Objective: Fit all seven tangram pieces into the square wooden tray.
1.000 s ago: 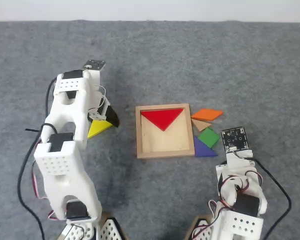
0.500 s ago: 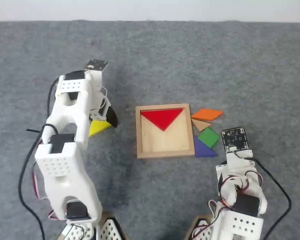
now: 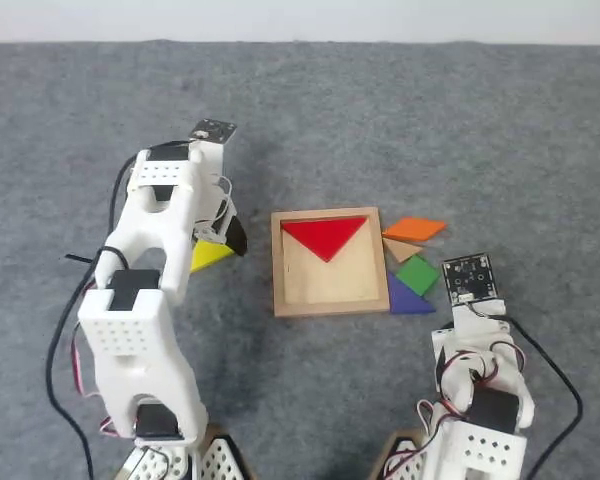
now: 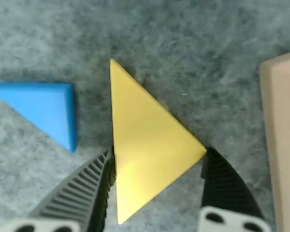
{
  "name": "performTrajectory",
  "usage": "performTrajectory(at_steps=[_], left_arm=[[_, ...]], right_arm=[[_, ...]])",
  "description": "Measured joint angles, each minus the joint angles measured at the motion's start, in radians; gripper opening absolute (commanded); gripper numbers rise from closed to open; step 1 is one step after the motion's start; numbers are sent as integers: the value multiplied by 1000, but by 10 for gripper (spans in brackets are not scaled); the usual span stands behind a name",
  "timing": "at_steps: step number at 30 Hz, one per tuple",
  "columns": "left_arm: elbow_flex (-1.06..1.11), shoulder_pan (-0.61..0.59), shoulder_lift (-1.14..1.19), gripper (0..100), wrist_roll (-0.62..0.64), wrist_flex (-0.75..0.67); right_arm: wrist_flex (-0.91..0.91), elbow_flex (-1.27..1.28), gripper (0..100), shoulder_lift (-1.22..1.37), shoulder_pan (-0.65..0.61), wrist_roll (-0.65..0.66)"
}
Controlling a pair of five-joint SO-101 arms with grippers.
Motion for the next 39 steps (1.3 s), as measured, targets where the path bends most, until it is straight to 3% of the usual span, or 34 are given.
performTrajectory(at_steps=[15,20,30,39], left_arm=[[-20,23,12,263,8,46],[-43,23,17,352,106,44],[-153,55,20,356,336,104],[-180,55,107,319,358,75]], right_arm=[[0,0,91,0,0,0],[0,0,91,0,0,0],[0,0,91,0,0,0],[0,0,91,0,0,0]])
